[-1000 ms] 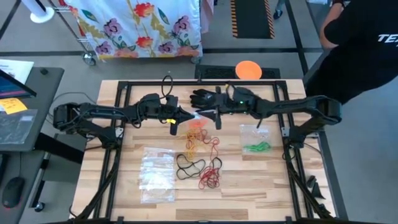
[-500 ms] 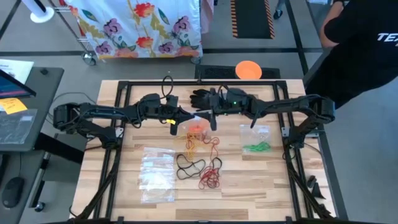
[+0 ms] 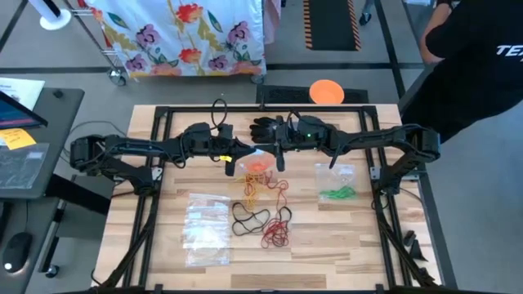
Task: Sort rubber bands
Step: Close the transparent zip bag containing the orange rubber bands
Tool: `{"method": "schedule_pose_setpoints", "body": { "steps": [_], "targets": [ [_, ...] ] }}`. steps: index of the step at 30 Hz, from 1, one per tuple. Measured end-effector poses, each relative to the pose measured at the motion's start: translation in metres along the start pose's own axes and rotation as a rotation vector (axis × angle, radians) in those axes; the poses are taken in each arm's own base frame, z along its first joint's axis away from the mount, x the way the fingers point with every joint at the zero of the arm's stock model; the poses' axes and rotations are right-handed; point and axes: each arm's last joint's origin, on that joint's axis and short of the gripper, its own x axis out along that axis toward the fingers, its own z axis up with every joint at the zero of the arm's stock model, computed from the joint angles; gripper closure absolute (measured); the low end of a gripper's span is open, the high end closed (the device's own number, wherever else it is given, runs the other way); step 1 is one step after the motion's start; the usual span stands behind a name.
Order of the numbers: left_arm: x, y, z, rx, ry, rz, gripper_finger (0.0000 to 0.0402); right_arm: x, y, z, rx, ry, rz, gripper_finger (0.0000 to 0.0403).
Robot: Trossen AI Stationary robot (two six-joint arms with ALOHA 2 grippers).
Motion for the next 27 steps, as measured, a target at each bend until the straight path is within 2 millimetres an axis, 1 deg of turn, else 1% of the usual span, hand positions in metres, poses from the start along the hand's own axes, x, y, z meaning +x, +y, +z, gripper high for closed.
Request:
{"method": "schedule_pose_setpoints", "body": {
  "steps": [6, 14, 27],
  "targets": [
    [0.0, 0.0, 0.0001, 0.0, -0.001, 0.0, 0.0401, 0.0, 0.0, -0.0001, 0.0, 0.0, 0.0, 0.0357],
    [0.0, 0.0004, 0.0004, 0.005, -0.006, 0.014, 0.0401, 0.0004, 0.0024, -0.0005, 0.002, 0.004, 0.007, 0.036],
    [0.0, 0.0005, 0.0001, 0.007, -0.003, 0.016, 0.0401, 0.0008, 0.0047, -0.0009, 0.001, 0.009, 0.013, 0.0327]
  ]
}}
